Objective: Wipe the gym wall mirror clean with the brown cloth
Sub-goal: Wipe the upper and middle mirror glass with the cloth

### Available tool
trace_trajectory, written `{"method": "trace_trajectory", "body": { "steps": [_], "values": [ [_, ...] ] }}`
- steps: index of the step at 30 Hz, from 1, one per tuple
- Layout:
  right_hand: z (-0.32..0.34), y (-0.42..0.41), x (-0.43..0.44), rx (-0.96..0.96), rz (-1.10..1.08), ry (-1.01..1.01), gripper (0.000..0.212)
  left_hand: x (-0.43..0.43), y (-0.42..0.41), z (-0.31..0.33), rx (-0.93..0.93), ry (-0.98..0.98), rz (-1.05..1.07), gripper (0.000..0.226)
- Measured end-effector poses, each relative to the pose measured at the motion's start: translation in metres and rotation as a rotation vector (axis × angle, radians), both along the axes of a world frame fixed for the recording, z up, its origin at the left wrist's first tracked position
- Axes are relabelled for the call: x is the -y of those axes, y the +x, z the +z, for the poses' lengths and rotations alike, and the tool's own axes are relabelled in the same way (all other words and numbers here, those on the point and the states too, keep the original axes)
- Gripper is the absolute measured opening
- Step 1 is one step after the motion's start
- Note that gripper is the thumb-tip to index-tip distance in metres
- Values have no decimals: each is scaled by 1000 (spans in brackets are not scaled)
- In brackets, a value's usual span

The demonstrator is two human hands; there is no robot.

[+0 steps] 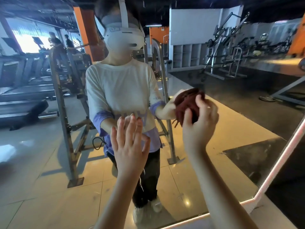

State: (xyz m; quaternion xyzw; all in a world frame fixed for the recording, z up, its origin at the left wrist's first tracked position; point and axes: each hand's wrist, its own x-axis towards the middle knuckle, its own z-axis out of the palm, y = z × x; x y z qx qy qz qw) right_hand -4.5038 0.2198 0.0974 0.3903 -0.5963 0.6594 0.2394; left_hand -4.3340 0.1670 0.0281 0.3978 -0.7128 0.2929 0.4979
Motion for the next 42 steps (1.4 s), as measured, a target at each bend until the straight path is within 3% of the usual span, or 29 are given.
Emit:
{"method": "trace_trajectory", "body": {
  "steps": [4,6,8,11,16,23,29,34,42],
  "values": [
    [-10,7,-2,-283,62,43,32,-1,-5,2,-48,10,18,54],
    [-7,-14,-4,-200,22,41,33,-4,-9,3,-80,31,15,57],
    [-7,-41,-7,3,-6,34,35,-9,-15,5,-84,42,-7,64],
    [-20,-48,-12,174,-5,31,40,-15,-32,3,24,20,-62,66],
    [-56,-29,-15,-152,169,138,41,-14,-56,-6,-4,62,18,67],
    [-69,-59,-19,101,108,74,46,-14,-59,-7,-5,55,50,73],
    [-96,-34,-24,-49,253,214,53,-15,-58,-7,-26,54,41,70],
    [-99,-66,-27,206,108,133,43,-14,-57,-9,-16,61,28,78],
    [-122,-26,-26,35,207,244,50,-9,-56,-11,2,25,29,68]
  ]
}}
